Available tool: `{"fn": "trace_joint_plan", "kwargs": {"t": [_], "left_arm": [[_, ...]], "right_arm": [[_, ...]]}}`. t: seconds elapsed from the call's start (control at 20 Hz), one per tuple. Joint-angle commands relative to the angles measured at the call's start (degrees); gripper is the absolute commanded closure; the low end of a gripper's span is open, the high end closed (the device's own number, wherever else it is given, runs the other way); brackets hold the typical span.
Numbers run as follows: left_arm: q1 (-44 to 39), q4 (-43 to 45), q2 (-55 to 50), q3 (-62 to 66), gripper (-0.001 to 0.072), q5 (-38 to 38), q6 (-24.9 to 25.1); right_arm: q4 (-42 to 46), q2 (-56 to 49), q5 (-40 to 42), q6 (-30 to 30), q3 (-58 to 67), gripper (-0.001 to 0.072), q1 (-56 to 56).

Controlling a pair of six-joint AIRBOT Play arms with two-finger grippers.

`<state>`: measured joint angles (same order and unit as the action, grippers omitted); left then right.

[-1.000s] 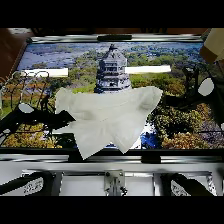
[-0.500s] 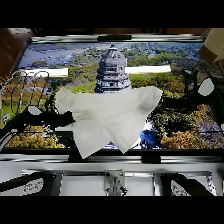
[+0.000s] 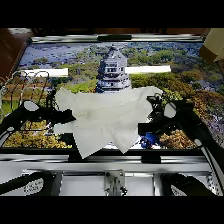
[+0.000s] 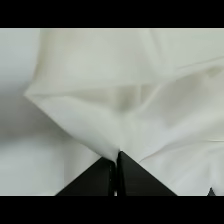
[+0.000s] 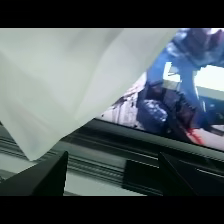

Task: Fold the shirts.

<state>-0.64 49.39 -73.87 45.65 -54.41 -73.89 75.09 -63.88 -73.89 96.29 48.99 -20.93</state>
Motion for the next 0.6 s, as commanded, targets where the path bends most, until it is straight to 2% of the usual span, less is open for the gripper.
{"fn": "trace_joint_plan", "kwargs": {"t": [0.0,0.45,0.5,0.55], "left_arm": [[0.0,0.2,0.9,1.4,0.068,-3.1,0.4],[4.5,0.3,2.8,2.3,0.0679,-8.5,0.4],[4.9,0.3,3.2,2.8,0.068,-8.7,0.4],[5.2,0.3,3.5,3.3,0.0679,-8.7,0.4]], "right_arm": [[-4.4,0.1,8.3,1.9,-4.8,0.0049,-7.8],[-7.7,-8.2,18.1,2.5,-6.6,0.005,-21.6],[-7.7,-8.7,18.3,2.9,-6.6,0.0071,-21.6],[-7.3,-8.8,18.7,2.9,-6.6,0.0229,-21.4]]}}
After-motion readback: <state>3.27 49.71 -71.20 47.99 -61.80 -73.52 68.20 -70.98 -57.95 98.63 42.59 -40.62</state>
